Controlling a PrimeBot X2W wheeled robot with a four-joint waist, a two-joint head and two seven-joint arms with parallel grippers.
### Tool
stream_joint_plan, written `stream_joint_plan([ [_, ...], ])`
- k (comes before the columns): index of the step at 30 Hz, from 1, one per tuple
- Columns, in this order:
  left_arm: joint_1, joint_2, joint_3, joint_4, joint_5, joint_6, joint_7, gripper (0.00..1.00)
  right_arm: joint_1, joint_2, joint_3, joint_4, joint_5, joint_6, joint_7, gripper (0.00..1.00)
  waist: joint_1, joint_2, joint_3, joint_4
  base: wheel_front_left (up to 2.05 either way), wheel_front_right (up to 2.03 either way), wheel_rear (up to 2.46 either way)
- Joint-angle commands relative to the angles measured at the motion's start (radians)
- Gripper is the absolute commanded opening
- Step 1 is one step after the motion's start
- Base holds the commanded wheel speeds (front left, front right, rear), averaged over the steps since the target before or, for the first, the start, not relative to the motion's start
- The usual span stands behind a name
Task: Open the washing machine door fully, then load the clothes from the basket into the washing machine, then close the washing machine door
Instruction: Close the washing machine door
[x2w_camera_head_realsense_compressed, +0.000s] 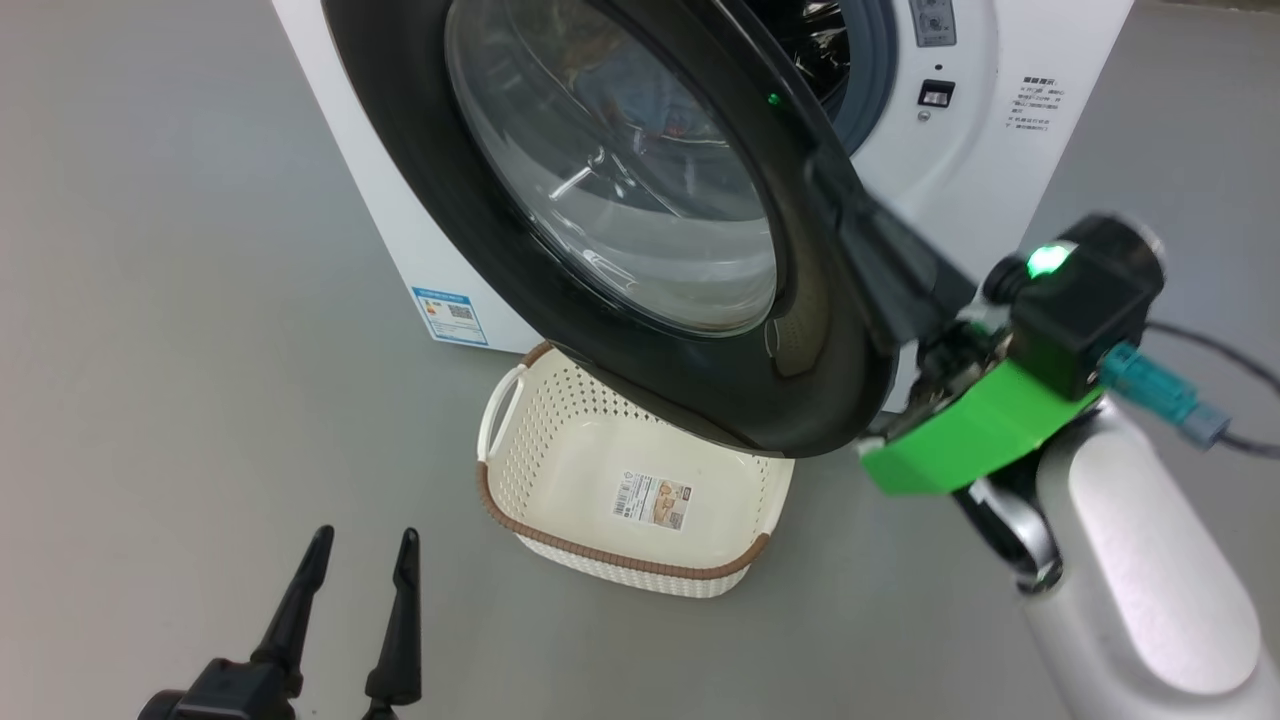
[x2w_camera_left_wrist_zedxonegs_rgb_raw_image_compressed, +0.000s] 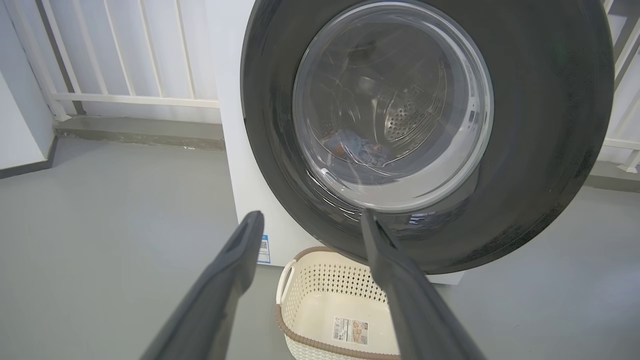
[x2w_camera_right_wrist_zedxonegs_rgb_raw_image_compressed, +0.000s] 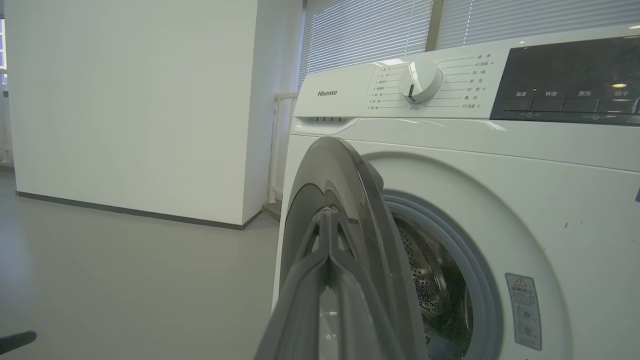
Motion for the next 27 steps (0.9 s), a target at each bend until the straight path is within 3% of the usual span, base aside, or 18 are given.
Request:
stream_joint_plan([
  [1,-0.040,0.014,0.035,-0.031,-0.001,0.010,-0.011,1.00,0.030,0.009,0.029,-0.032,0.019,0.006,0.015,0.00,-0.0001,-0.0001,0.003,0.001,0.00,0.00,0.00],
  [12,-0.047,0.017,0.029,-0.021,-0.008,0.011,-0.015,1.00,0.152,-0.016,0.078,0.068,0.056,0.006,0.036,0.00,-0.0001,-0.0001,0.005,-0.009,0.00,0.00,0.00],
  [27,-0.057,0.019,0.016,-0.012,-0.007,0.020,-0.018,1.00,0.099,-0.020,0.053,0.239,0.071,0.006,0.005,0.00,-0.0001,-0.0001,0.007,-0.002,0.00,0.00,0.00],
])
